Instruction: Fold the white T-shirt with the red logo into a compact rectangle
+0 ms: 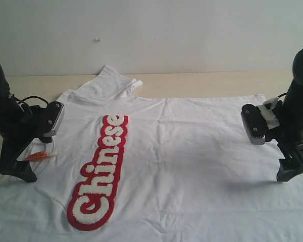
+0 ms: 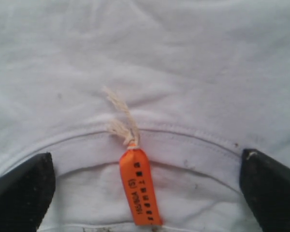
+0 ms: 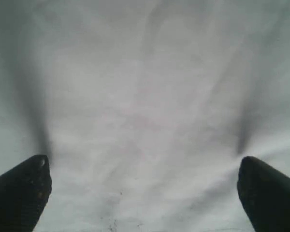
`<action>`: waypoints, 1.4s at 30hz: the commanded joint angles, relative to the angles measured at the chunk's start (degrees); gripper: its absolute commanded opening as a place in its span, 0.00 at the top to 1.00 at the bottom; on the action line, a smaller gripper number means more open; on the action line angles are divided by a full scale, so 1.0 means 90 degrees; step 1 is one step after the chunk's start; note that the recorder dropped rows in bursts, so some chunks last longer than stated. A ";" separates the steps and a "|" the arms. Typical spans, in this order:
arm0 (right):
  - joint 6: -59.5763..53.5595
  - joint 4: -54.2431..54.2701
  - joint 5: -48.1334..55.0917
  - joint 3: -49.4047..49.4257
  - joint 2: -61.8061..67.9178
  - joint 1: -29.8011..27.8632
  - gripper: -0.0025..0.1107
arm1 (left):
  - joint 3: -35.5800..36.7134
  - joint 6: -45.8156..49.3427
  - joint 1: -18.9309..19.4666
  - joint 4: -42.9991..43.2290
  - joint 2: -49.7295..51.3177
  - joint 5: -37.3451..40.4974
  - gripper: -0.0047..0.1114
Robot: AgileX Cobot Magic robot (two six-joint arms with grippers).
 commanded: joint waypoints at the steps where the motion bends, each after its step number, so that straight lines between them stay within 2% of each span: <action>1: 0.0086 -0.0101 -0.0105 -0.0006 0.0090 -0.0127 0.08 | 0.0081 -0.0007 0.0003 0.0024 0.0272 -0.0421 0.06; 19: 0.0217 0.0071 -0.0386 -0.0006 0.0459 -0.0140 0.08 | 0.0081 0.0019 0.0003 0.0403 0.0272 -0.0316 0.08; 21: 0.0222 0.0071 -0.0398 -0.0006 0.0459 -0.0140 0.09 | 0.0081 0.0019 0.0003 0.0445 0.0272 -0.0310 0.13; 23: 0.0222 0.0071 -0.0424 -0.0006 0.0459 -0.0140 0.12 | 0.0081 0.0019 0.0003 0.0446 0.0272 -0.0300 0.26; 25: 0.0222 0.0071 -0.0503 -0.0006 0.0459 -0.0140 0.19 | 0.0081 -0.0005 0.0003 0.0446 0.0272 -0.0314 0.53; 27: 0.0222 0.0071 -0.0578 -0.0006 0.0472 -0.0140 0.30 | 0.0081 -0.0050 0.0003 0.0446 0.0272 -0.0368 0.87; 28: 0.0222 0.0071 -0.0589 -0.0006 0.0483 -0.0140 0.36 | 0.0081 -0.0081 0.0003 0.0467 0.0272 -0.0385 0.95; 38: 0.0278 0.0071 -0.0725 -0.0006 0.0578 -0.0140 0.84 | 0.0081 -0.0240 0.0003 0.0507 0.0272 -0.0385 0.96; 42: 0.0290 0.0059 -0.0725 -0.0006 0.0431 -0.0140 0.98 | 0.0081 -0.0556 0.0003 0.0586 0.0069 -0.0719 0.96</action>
